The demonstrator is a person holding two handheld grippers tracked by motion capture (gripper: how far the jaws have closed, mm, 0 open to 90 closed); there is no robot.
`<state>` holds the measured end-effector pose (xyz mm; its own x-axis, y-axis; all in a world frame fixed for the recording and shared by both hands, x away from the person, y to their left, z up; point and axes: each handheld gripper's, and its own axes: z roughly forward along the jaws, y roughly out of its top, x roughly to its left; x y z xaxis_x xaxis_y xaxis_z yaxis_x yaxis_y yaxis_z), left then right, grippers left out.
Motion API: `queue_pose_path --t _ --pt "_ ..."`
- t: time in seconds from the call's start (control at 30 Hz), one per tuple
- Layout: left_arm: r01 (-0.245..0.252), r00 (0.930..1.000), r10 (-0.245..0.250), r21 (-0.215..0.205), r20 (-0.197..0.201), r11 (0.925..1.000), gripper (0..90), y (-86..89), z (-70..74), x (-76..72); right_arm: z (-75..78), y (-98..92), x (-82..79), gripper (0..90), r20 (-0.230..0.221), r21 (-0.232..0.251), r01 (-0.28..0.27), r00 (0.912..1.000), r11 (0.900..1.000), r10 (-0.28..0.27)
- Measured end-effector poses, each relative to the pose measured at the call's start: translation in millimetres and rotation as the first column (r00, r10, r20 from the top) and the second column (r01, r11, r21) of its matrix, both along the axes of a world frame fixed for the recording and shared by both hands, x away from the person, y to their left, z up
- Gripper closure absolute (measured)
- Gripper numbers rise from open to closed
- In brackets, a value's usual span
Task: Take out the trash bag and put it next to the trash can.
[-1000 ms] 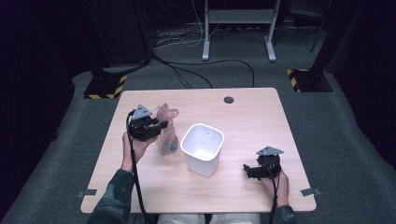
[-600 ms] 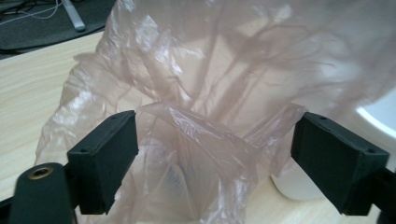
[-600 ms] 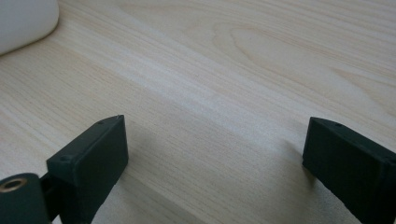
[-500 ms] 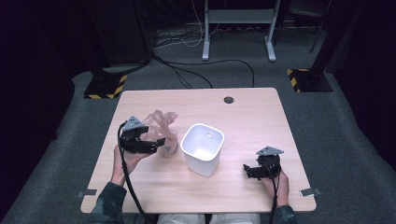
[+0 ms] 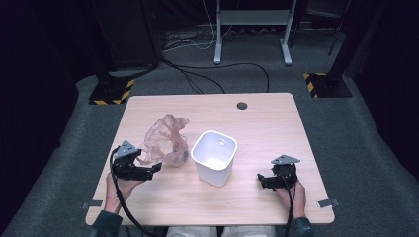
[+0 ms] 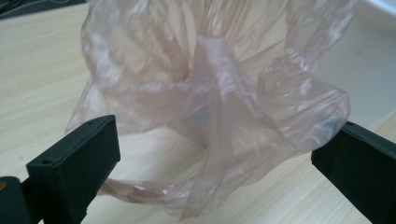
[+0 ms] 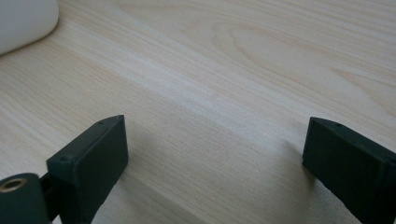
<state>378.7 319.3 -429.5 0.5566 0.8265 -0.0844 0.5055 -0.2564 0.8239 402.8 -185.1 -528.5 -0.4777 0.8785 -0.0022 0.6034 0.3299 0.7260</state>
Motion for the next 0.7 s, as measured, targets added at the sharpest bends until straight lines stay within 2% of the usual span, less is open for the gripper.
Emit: queue_pose_path --t 0.13,0.23,0.37,0.43,0.53,0.6,0.63,0.7 --pt "-0.046 0.9988 0.046 -0.025 -0.019 0.9986 0.0 13.5 -22.8 -6.2 0.0 0.0 0.0 5.7 0.000 0.000 0.000 1.0000 1.000 0.000" --pt "-0.064 0.9974 0.062 -0.043 -0.038 0.9971 0.0 21.7 -39.2 -9.5 0.0 0.0 0.0 5.7 0.000 0.001 0.000 1.0000 1.000 0.000" --pt "-0.063 0.9952 0.058 -0.059 -0.079 0.9963 0.0 27.8 -64.8 -16.1 0.0 0.0 0.0 5.7 0.000 0.001 0.001 1.0000 1.000 -0.001" --pt "-0.054 0.9951 0.049 -0.051 -0.086 0.9972 0.0 28.5 -74.1 -20.5 0.0 0.0 0.1 5.7 -0.001 0.001 0.001 1.0000 1.000 -0.001" --pt "-0.053 0.9927 0.054 0.019 -0.108 0.9984 0.0 26.3 -92.7 -25.5 0.0 -0.1 0.2 5.7 0.000 0.001 0.001 1.0000 1.000 -0.001" --pt "-0.055 0.9899 0.063 0.070 -0.127 0.9961 0.0 24.5 -100.6 -24.8 0.0 0.0 0.2 5.7 0.000 0.001 0.001 1.0000 1.000 -0.001" --pt "-0.055 0.9929 0.066 0.103 -0.100 0.9932 0.0 22.1 -100.0 -25.2 -0.1 0.0 0.1 5.7 0.000 0.001 0.001 1.0000 1.000 -0.001" --pt "-0.053 0.9929 0.065 0.116 -0.100 0.9918 0.0 20.6 -100.3 -23.9 0.0 -0.1 0.2 5.6 0.000 0.001 0.001 1.0000 1.000 -0.001"
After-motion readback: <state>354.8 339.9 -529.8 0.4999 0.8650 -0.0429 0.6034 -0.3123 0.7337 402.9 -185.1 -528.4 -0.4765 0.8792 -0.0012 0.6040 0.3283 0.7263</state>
